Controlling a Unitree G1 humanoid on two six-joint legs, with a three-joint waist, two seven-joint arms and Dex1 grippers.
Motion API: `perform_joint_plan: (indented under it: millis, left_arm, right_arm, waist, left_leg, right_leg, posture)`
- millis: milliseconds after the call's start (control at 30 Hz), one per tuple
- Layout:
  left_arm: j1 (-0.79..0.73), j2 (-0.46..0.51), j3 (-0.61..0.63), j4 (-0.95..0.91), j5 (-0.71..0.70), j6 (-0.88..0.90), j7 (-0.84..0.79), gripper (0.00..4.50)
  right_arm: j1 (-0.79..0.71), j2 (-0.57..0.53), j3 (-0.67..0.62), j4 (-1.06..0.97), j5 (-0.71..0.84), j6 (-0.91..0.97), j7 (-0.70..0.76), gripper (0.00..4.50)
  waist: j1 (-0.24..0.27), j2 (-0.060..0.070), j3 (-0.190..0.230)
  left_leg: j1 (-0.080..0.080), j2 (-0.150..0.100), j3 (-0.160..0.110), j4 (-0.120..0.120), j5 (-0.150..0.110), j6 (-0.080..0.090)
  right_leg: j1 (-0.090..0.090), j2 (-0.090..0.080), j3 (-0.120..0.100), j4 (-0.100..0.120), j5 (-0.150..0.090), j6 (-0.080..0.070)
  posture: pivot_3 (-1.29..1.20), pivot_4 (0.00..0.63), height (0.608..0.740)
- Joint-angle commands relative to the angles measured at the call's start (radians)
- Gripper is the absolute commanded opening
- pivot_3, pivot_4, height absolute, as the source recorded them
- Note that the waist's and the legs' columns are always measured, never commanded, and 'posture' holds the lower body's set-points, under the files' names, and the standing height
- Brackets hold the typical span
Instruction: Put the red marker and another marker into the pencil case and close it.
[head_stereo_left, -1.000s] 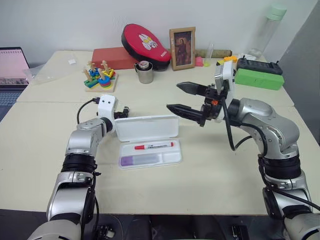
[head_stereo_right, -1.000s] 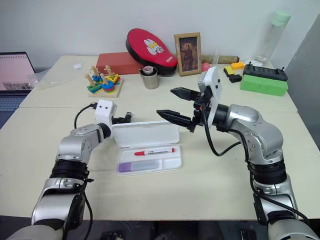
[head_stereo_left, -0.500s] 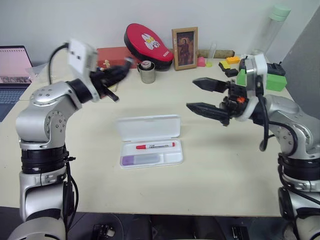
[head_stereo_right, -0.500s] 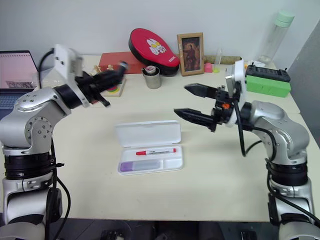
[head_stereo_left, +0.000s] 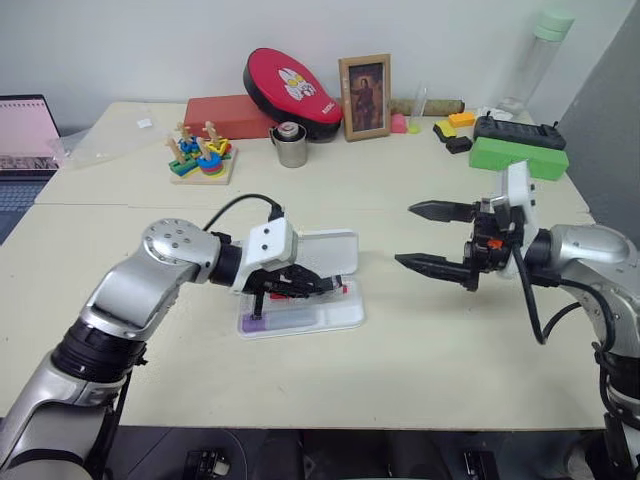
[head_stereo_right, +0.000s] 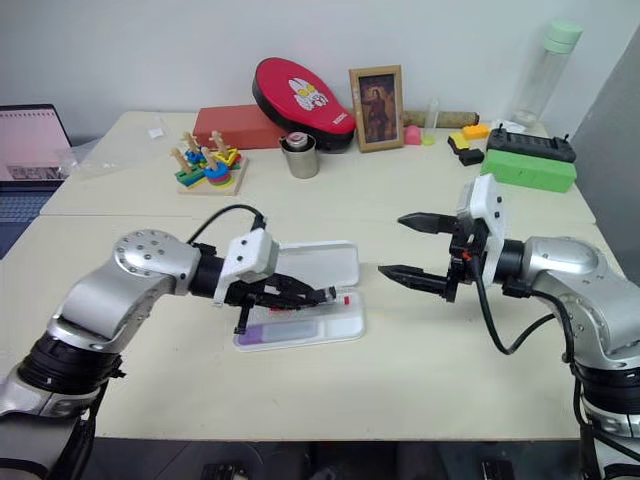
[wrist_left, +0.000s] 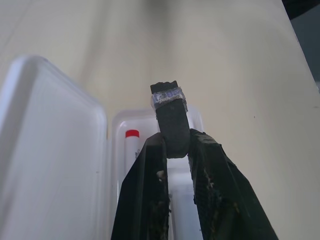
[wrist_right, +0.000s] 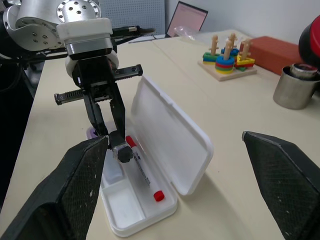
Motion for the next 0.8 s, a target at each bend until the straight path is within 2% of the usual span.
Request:
perform_joint_plan:
  millis: [33, 300, 633, 700, 800]
  left_arm:
    - [0.0, -0.036, -0.03, 0.037, 0.044, -0.045, -0.018, 0.35]
    - [-0.016, -0.124, -0.066, 0.1, 0.098, -0.045, -0.015, 0.35]
    - [-0.008, -0.145, -0.071, 0.097, 0.124, -0.02, -0.021, 0.35]
    - [-0.006, -0.145, -0.069, 0.087, 0.115, -0.006, -0.029, 1.05]
    - [-0.004, -0.147, -0.069, 0.087, 0.115, -0.003, -0.033, 1.71]
  right_arm:
    - [0.023, -0.022, 0.017, -0.055, -0.038, 0.003, -0.032, 4.5]
    - [0.058, -0.014, 0.064, -0.08, -0.061, 0.008, -0.056, 4.5]
    - [0.051, 0.005, 0.065, -0.084, -0.059, 0.018, -0.074, 4.5]
    - [0.051, 0.006, 0.064, -0.084, -0.058, 0.02, -0.074, 4.5]
    - [0.048, 0.012, 0.069, -0.077, -0.064, 0.019, -0.077, 4.5]
  waist:
    - [0.001, 0.0, 0.0]
    - [-0.001, 0.0, 0.0]
    - [-0.001, 0.0, 0.0]
    - [-0.001, 0.0, 0.0]
    - [-0.001, 0.0, 0.0]
  left_leg:
    - [0.0, 0.0, 0.0, 0.0, 0.0, 0.0]
    - [0.0, 0.0, 0.0, 0.0, 0.0, 0.0]
    - [0.0, 0.0, 0.0, 0.0, 0.0, 0.0]
    - [0.0, 0.0, 0.0, 0.0, 0.0, 0.0]
    - [0.0, 0.0, 0.0, 0.0, 0.0, 0.0]
  right_leg:
    - [0.0, 0.0, 0.0, 0.0, 0.0, 0.0]
    - [0.0, 0.0, 0.0, 0.0, 0.0, 0.0]
    - [0.0, 0.0, 0.0, 0.0, 0.0, 0.0]
    - [0.0, 0.0, 0.0, 0.0, 0.0, 0.0]
    - [0.0, 0.0, 0.0, 0.0, 0.0, 0.0]
  posture:
    - [0.0, 0.15, 0.74]
    - [0.0, 0.15, 0.74]
    - [0.0, 0.15, 0.74]
    - [0.0, 0.15, 0.74]
    - [0.0, 0.15, 0.74]
